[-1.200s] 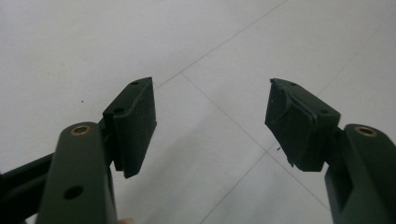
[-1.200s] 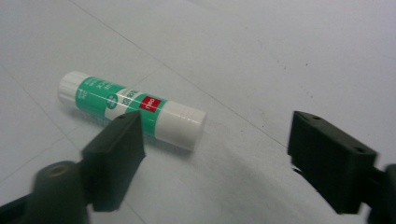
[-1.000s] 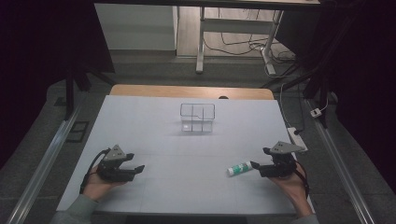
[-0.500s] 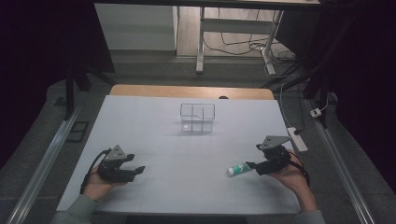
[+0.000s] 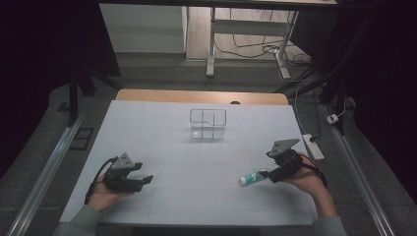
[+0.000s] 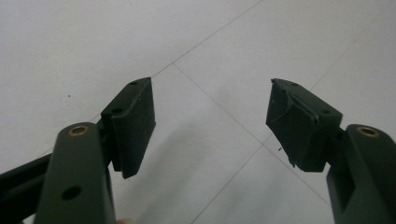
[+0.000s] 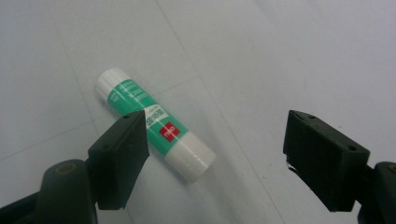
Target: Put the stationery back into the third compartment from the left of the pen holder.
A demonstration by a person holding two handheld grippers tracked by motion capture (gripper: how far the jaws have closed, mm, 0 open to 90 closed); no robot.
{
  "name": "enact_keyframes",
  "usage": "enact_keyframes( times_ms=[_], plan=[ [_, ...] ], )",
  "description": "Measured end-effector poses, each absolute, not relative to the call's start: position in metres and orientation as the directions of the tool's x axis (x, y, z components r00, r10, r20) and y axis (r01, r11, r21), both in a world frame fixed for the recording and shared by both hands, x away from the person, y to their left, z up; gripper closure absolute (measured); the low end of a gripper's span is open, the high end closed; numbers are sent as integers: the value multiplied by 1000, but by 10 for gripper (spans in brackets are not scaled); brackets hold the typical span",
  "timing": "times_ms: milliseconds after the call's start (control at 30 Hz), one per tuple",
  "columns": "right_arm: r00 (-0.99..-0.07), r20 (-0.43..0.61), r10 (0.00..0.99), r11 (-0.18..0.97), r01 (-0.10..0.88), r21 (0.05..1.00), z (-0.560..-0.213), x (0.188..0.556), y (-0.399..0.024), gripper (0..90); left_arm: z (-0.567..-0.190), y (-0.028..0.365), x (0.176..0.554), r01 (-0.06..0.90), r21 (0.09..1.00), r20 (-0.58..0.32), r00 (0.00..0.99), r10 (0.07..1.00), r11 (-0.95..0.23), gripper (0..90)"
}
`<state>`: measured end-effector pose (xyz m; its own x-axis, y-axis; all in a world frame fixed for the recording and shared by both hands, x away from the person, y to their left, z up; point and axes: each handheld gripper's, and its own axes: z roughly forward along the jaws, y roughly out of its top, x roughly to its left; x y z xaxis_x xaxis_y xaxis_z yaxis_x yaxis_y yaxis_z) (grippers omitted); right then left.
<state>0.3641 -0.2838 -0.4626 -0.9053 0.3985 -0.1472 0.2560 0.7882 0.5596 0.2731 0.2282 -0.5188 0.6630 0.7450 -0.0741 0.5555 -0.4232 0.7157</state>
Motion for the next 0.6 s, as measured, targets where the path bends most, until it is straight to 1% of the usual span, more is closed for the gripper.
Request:
enact_keyframes(
  times_ms=[133, 233, 333, 467, 600],
  plan=[
    [-928, -135, 346, 823, 231, 518, -463, 365, -278, 202, -519, 229, 273, 557, 713, -74, 664, 744, -426, 321],
    [-943, -164, 290, 870, 189, 456, -464, 364, -269, 208, -518, 229, 272, 556, 716, -74, 662, 746, -422, 320],
    [-956, -154, 248, 896, 166, 412, -466, 367, -262, 214, -518, 228, 272, 556, 715, -74, 662, 746, -423, 317],
    [-970, -128, 209, 917, 149, 369, -471, 371, -255, 220, -519, 228, 273, 560, 709, -74, 665, 743, -429, 310],
    [-971, -125, 202, 925, 147, 350, -474, 371, -253, 239, -518, 229, 272, 561, 713, -78, 659, 748, -420, 309]
  ],
)
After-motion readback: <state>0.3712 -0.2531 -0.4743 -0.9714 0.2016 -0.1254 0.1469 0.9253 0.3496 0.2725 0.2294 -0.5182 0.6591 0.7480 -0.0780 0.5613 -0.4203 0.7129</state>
